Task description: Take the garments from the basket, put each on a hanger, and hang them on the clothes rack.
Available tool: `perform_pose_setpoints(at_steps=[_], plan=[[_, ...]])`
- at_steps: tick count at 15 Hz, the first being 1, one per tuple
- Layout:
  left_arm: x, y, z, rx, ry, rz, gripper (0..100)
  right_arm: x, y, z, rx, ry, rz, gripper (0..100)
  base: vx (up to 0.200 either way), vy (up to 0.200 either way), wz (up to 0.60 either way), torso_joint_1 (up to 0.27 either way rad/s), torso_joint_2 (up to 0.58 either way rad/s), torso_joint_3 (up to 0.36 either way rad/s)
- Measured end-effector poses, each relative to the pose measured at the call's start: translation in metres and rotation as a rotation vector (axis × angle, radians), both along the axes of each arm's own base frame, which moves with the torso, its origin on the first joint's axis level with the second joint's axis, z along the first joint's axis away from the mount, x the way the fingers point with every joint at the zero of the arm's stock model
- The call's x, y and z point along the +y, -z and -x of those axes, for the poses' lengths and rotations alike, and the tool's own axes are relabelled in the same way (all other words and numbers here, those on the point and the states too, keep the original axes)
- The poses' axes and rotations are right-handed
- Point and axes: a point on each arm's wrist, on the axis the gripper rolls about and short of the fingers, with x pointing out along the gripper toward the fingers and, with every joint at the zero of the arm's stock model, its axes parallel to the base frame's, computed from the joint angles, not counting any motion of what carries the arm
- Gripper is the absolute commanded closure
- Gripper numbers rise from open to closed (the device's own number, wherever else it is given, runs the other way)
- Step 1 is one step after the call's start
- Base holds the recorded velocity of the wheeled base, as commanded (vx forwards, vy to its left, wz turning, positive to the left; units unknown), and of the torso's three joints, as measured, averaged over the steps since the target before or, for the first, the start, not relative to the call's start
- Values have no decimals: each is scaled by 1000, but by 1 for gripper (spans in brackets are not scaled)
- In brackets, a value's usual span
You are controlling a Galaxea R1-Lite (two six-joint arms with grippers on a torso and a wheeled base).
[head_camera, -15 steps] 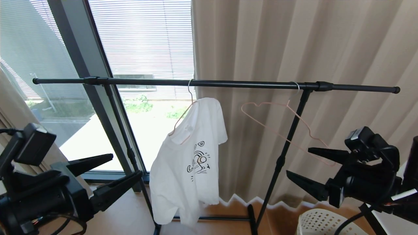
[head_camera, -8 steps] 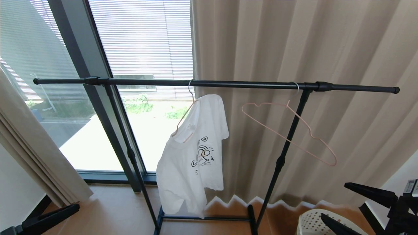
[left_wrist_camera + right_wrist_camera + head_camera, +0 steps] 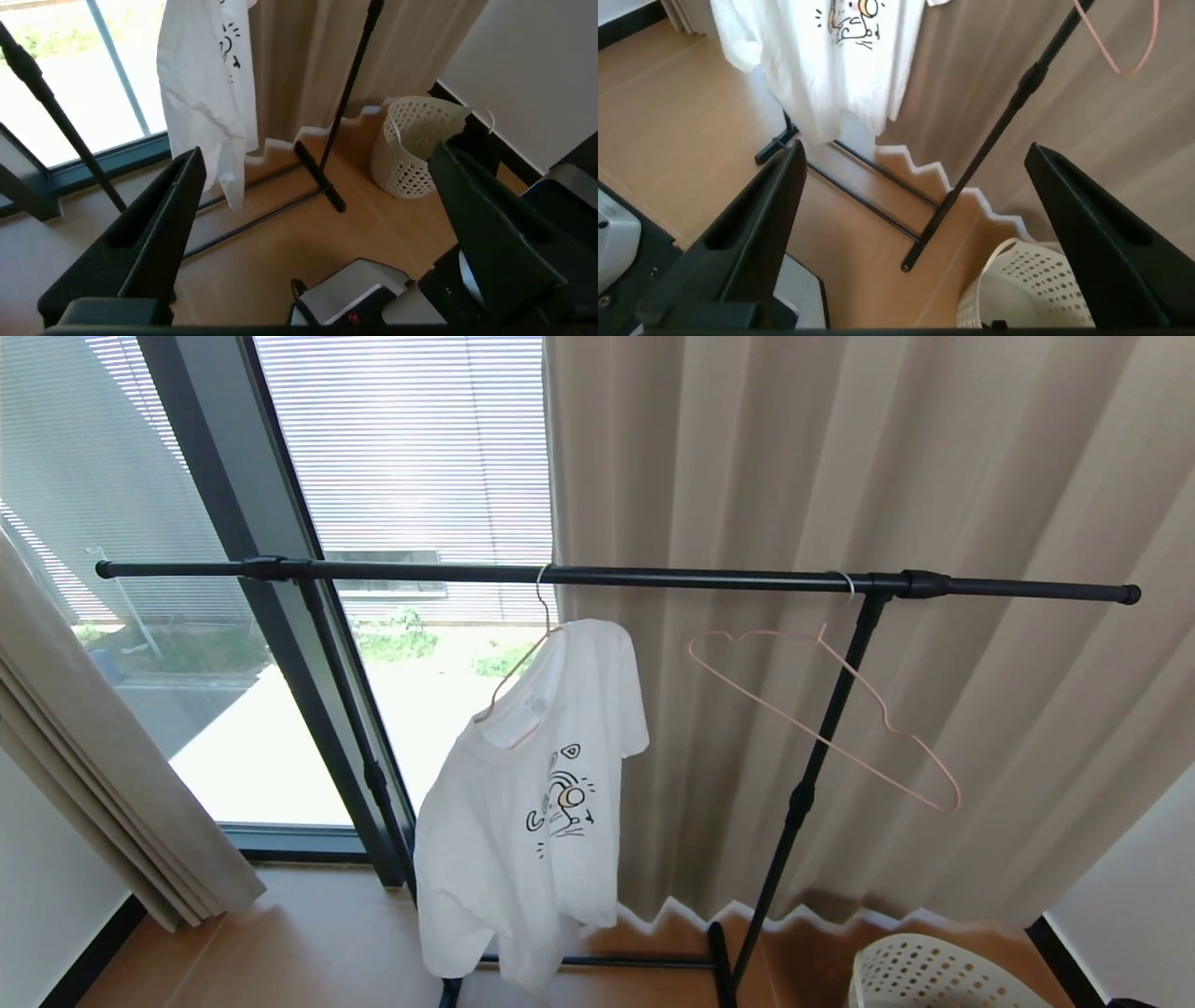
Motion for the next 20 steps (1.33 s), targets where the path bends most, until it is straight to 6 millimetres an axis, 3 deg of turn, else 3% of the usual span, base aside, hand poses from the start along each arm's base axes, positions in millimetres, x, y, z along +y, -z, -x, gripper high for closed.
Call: perform_pose_setpoints(at_steps=[8, 14, 20], plan=[[7, 5, 16, -218, -285, -74, 0, -9, 10, 30, -227, 281, -75, 0, 0, 0, 0, 0, 0, 0], [4, 6, 17, -230, -464, -83, 0, -8, 11, 39, -333, 397, -109, 0, 0, 0, 0, 0, 0, 0], [3, 7, 24, -307, -398, -39, 0, -7, 12, 41, -349, 375, -146, 0, 0, 0, 0, 0, 0, 0]])
